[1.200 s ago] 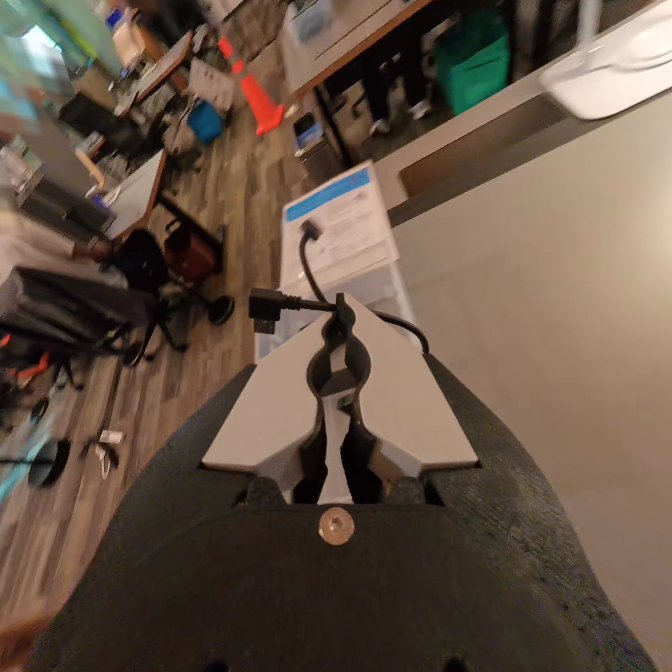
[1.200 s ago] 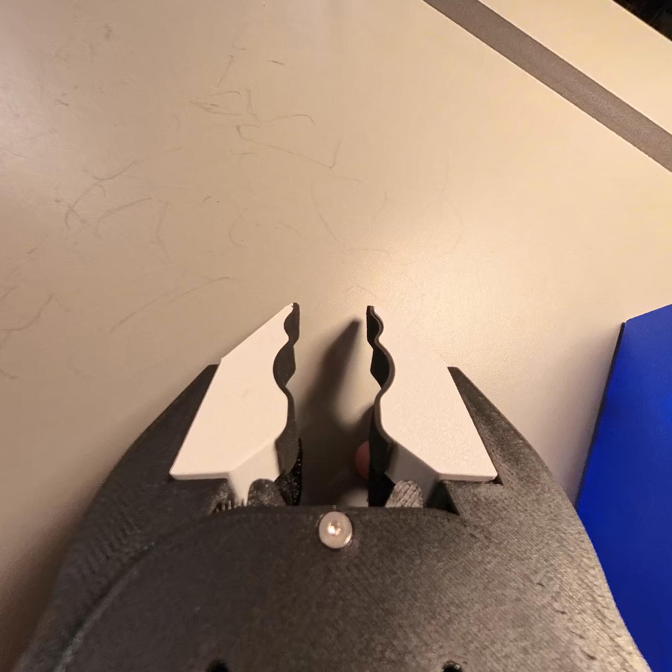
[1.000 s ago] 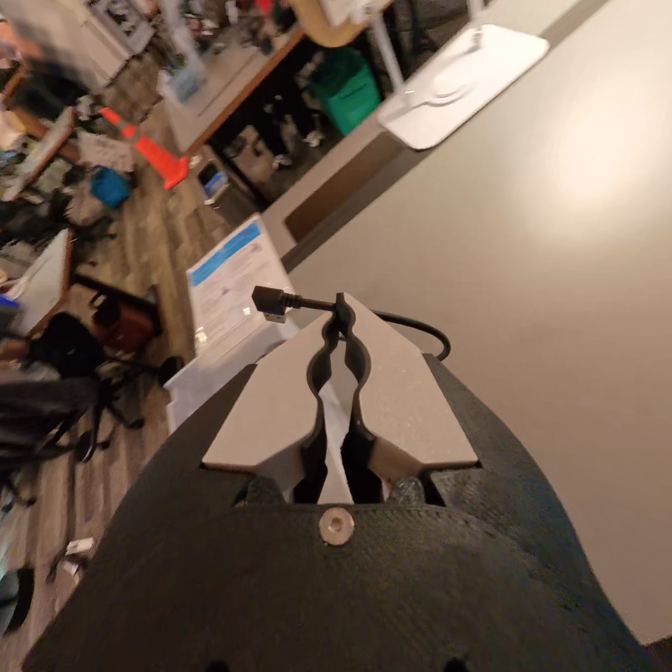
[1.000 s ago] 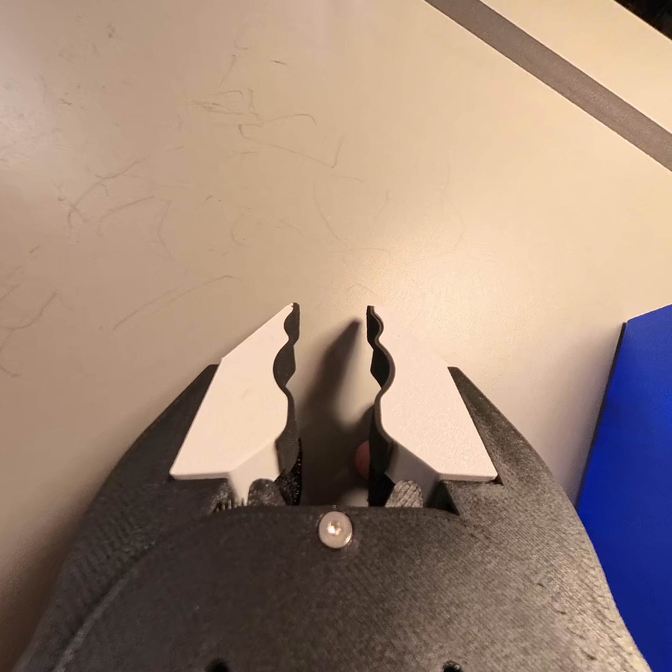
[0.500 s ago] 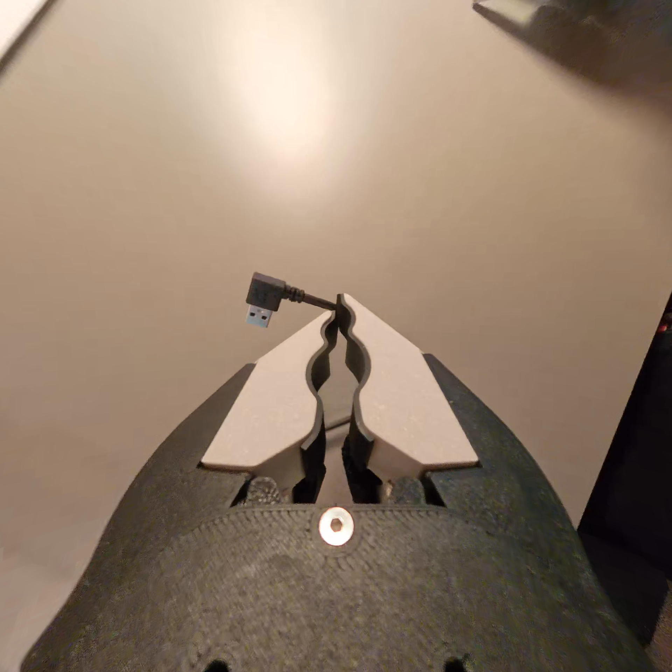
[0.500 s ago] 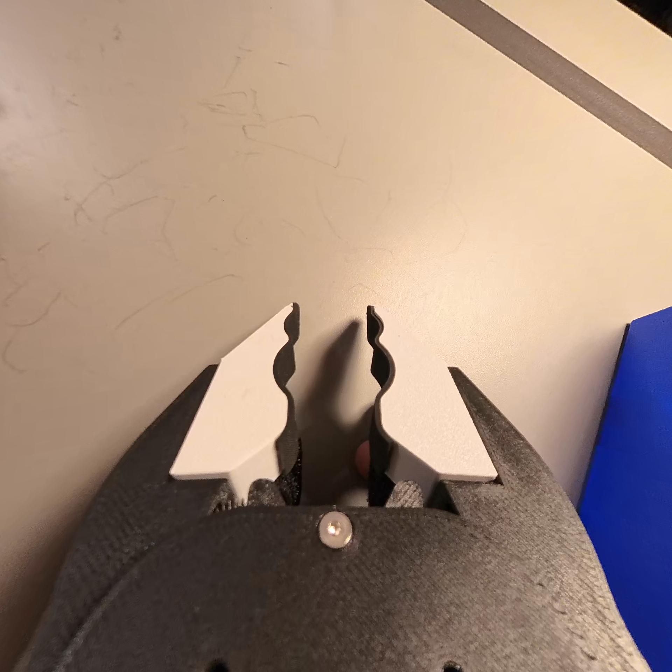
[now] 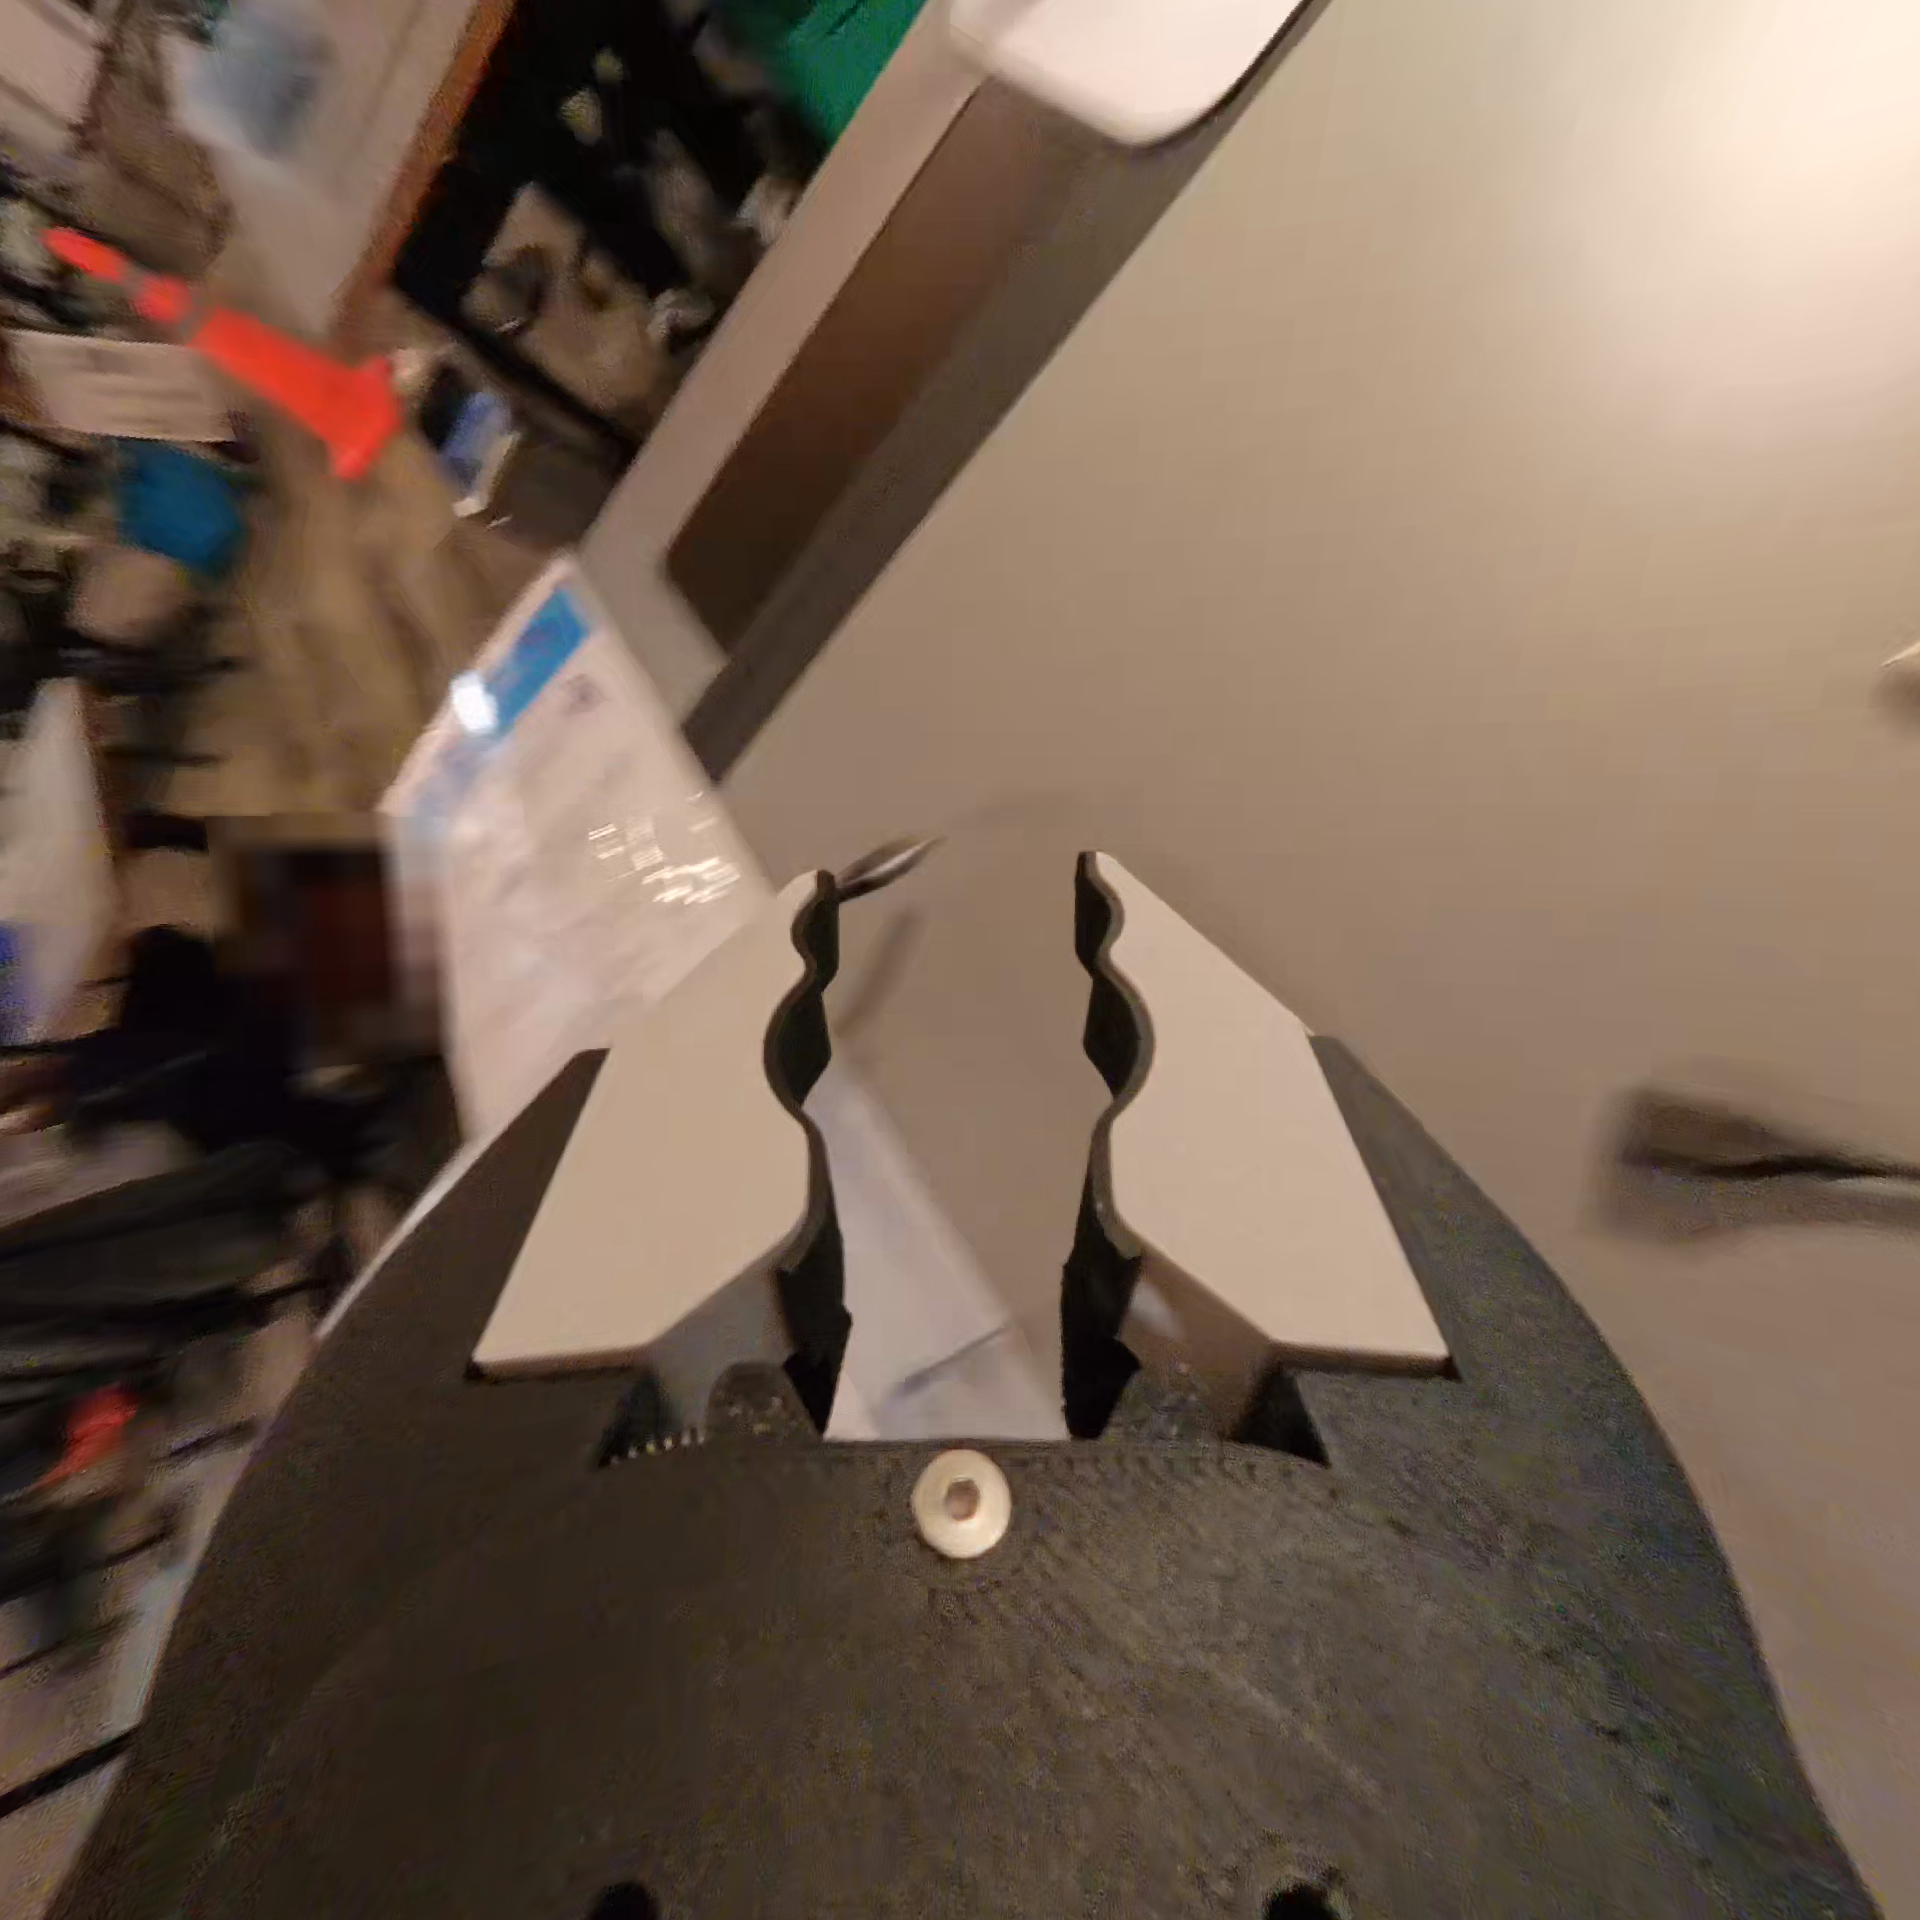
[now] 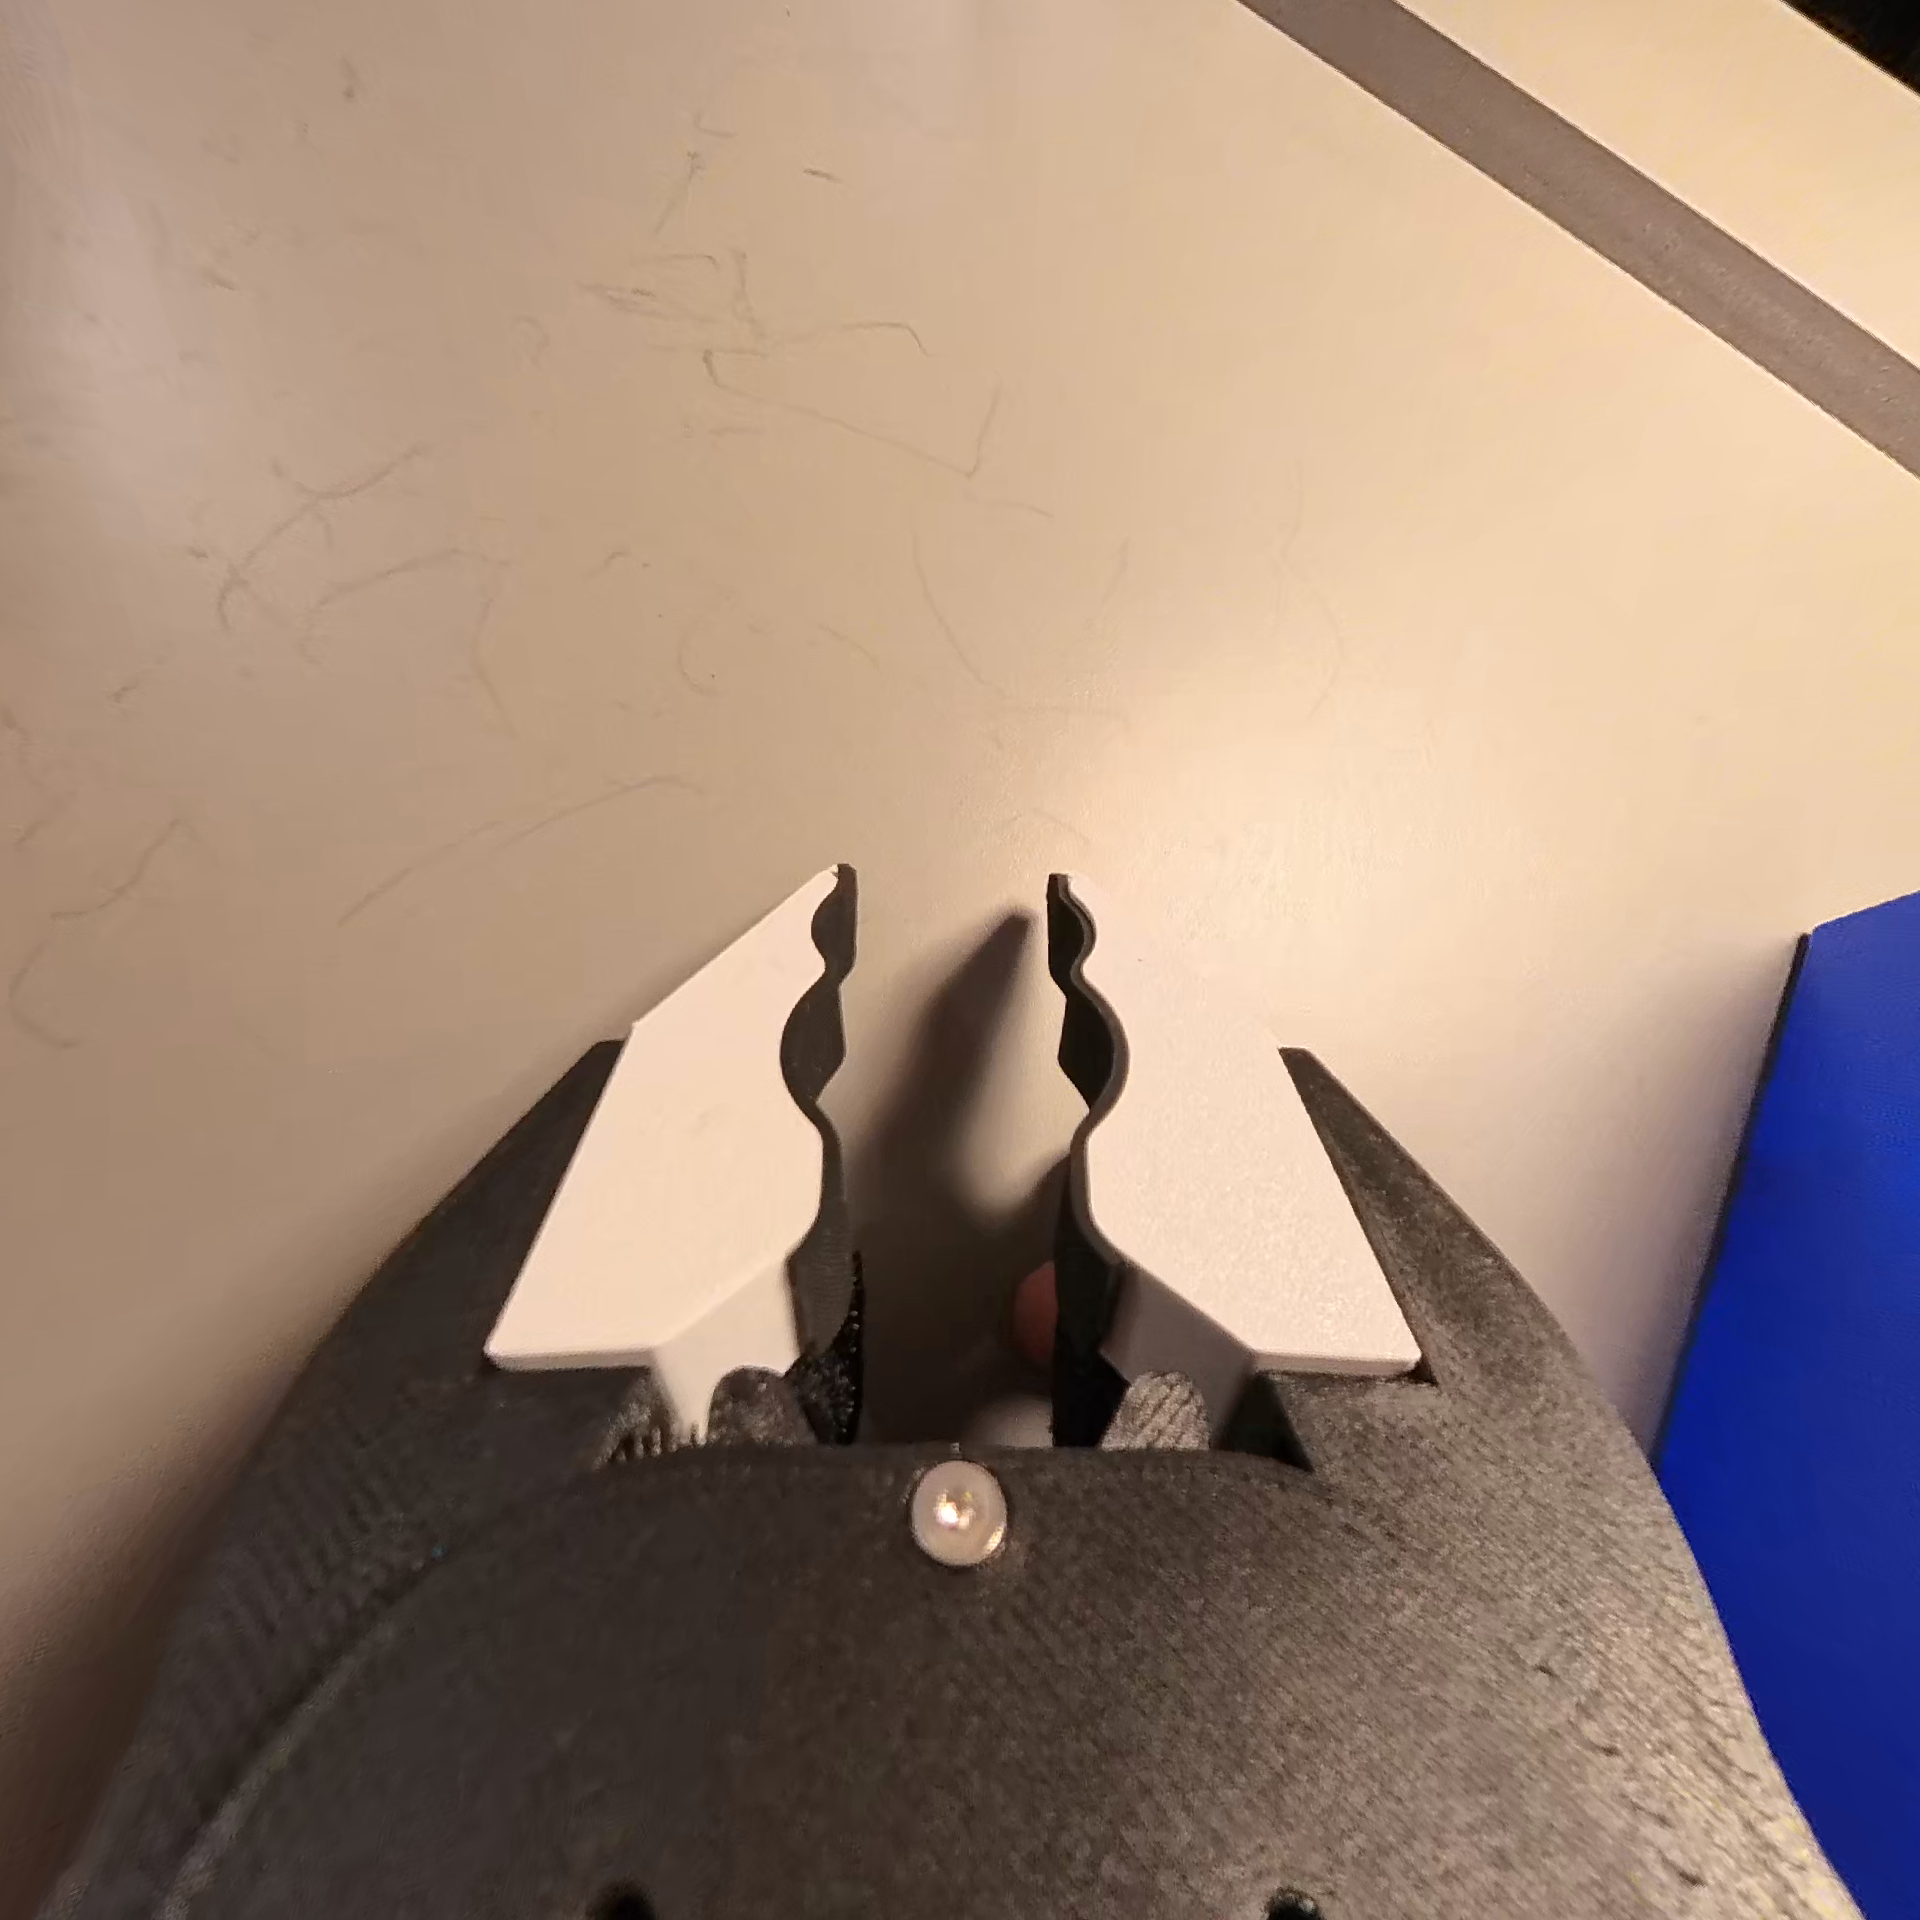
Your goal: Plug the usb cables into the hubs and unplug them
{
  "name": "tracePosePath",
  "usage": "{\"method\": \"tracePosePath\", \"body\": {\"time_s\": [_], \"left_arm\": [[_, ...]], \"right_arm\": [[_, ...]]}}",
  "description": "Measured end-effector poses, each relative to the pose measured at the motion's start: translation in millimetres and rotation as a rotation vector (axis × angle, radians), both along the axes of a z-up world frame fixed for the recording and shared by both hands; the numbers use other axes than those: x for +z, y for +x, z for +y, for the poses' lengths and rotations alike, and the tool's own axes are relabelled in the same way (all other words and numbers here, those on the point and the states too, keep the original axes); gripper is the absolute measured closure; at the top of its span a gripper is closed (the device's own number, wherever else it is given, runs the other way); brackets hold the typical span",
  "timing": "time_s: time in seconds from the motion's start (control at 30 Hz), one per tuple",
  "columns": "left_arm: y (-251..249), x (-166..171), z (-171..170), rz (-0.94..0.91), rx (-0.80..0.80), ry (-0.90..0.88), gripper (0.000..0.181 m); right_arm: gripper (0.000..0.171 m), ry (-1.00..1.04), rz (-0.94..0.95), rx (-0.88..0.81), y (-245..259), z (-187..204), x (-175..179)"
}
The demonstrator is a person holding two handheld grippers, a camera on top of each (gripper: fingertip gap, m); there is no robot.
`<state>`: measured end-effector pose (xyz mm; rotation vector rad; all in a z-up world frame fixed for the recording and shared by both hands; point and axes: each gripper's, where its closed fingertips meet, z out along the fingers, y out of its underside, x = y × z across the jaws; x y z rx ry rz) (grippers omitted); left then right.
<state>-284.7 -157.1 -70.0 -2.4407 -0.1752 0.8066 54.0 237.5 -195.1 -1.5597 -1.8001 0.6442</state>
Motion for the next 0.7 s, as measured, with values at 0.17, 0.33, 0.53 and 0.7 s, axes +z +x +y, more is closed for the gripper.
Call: {"method": "tracePosePath", "body": {"time_s": [0.17,0.33,0.53,0.7], "left_arm": [[-68.9,-14.0,-37.2,0.172,-0.053,-0.297,0.129],[-84.8,-50.1,-36.7,0.173,-0.185,-0.605,0.13],[-89.8,-75.0,-55.9,0.076,-0.22,-0.82,0.133],[-91.2,-67.5,-53.6,0.096,-0.22,-0.808,0.159]], "right_arm": [[0.133,0.001,0.0,0.0,0.1,0.0,0.0],[0.133,0.003,0.001,-0.001,0.2,0.0,0.1],[0.133,0.002,0.001,-0.001,0.2,0.0,0.1],[0.133,-0.003,0.0,0.0,0.3,-0.3,0.1]]}}
